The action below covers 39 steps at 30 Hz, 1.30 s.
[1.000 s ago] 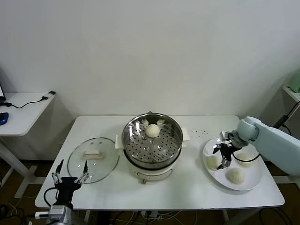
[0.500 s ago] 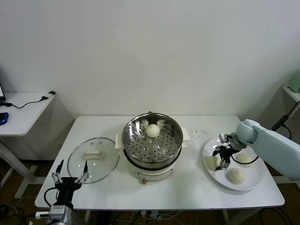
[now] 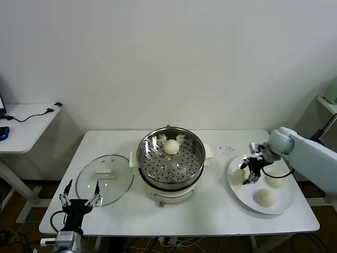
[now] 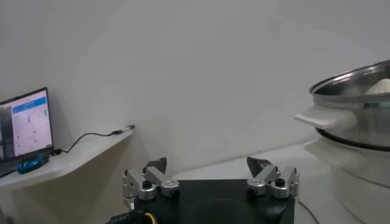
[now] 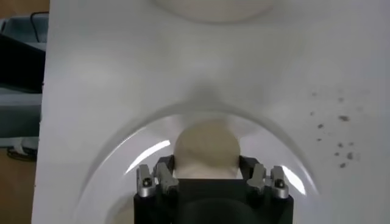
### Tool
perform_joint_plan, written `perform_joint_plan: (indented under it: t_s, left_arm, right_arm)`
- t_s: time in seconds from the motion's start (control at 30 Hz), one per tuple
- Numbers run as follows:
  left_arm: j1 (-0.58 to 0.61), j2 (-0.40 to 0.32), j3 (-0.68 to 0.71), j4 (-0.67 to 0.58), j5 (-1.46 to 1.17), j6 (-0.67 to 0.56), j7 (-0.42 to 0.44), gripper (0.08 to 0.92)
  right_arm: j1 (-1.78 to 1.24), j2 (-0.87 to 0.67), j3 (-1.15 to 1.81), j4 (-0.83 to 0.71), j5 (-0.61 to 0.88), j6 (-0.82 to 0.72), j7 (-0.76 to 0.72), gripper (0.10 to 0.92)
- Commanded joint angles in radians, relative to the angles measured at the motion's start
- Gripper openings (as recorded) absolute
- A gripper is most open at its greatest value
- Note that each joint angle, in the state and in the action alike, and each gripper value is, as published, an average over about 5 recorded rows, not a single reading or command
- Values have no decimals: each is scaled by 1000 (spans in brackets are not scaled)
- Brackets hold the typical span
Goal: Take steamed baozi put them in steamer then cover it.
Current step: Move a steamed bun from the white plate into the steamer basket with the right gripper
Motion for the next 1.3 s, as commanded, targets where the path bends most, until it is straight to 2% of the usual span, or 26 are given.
perform_joint_plan:
  t_s: [0.03,0.23,0.47,0.83,1.3]
  left_arm:
    - [3,0,8,-1,-2,-4,2,823]
    - [0,-2,22,14,1,-12,4,823]
    - [6,5,31,-1,1,-12,4,823]
    - [27,13,24,-4,-20,-21,4,823]
    - [21,25,15,10,-32,-20,5,823]
  right_arm:
    - [507,73,-355,-16,281,-15,-7,687]
    - [701,249,-481,-26,462,-52,2,687]
    - [700,463,-492,-38,590,-97,41,690]
    - [516,647,-452,-13,572,-155,141,696]
    - [362,699,-479,-31,547,-163,176,696]
